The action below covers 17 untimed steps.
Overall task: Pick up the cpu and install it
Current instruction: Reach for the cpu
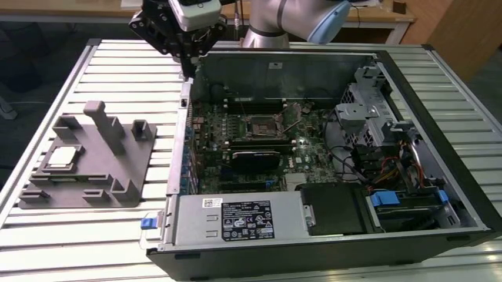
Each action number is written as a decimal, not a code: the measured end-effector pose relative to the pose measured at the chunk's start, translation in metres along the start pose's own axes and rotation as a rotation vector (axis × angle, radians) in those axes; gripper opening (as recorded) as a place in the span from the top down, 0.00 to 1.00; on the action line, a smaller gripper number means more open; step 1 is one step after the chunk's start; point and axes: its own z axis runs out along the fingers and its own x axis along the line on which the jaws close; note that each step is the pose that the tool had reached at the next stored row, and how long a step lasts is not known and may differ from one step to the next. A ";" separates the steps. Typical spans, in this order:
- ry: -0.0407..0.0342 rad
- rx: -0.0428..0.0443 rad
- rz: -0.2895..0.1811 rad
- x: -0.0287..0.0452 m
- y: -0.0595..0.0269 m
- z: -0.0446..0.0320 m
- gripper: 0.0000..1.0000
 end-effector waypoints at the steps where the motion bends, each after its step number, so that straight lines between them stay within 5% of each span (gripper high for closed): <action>1: 0.0000 0.0000 0.000 0.0014 -0.0001 0.0000 0.89; 17: -0.0002 0.0000 0.000 0.0269 -0.0022 0.0025 0.89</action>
